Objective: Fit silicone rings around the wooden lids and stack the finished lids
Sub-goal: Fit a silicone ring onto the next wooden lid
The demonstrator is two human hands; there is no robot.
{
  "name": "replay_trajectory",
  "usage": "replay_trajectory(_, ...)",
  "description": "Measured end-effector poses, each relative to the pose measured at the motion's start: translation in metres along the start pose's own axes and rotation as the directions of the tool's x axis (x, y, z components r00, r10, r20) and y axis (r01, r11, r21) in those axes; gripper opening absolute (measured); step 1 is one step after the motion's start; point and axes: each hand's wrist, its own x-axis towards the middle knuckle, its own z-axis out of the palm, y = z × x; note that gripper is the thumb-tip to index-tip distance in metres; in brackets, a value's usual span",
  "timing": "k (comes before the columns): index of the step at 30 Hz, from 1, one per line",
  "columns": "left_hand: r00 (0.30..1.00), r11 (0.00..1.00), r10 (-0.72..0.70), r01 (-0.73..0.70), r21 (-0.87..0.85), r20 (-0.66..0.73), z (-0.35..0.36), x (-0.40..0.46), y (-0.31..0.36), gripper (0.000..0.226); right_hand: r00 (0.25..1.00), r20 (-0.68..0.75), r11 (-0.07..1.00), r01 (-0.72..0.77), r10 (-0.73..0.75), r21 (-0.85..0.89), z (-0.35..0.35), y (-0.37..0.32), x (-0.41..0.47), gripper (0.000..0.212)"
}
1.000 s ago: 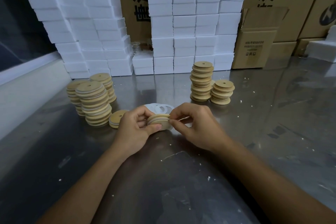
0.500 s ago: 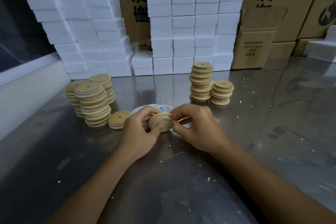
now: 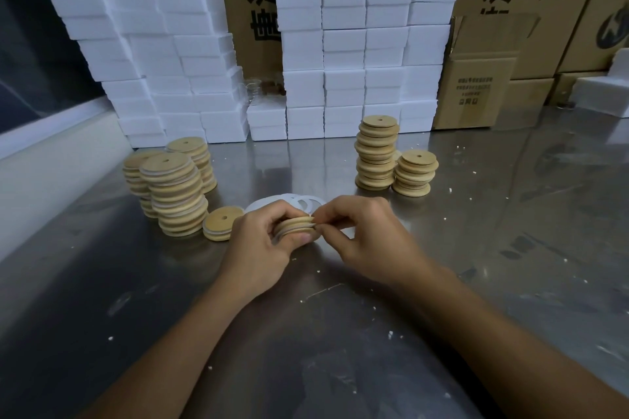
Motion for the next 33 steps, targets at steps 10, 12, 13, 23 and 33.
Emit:
replay_trajectory(10,0.996,0.980,-0.080,0.083,-0.182,0.028,0.0008,-0.0008,-0.0007,0.021,0.998,0.035,0.999,-0.043,0.042,0.008,-0.0020,0.0027,-0.0001,0.011)
replay_trajectory(12,0.995,0.961,-0.098,0.102,-0.257,0.031,0.0016,-0.0010,0.0013,0.016,0.998,0.036,0.999,-0.050,0.049,0.017,-0.0021,0.0030,-0.0003,0.011)
replay_trajectory(13,0.993,0.949,-0.114,0.119,-0.292,0.032,0.0019,-0.0012,0.0015,0.016,0.998,0.032,0.998,-0.051,0.050,0.022,-0.0024,0.0030,-0.0004,0.011)
replay_trajectory(23,0.995,0.987,-0.103,0.103,-0.120,0.006,0.0028,-0.0006,0.0015,0.028,1.000,0.001,1.000,-0.008,0.008,0.005,-0.0034,0.0018,-0.0018,0.008)
replay_trajectory(33,0.999,0.998,-0.049,0.049,0.027,0.020,0.0005,0.0007,0.0018,0.027,1.000,0.026,1.000,-0.016,0.016,0.002,-0.0002,-0.0030,-0.0003,0.007)
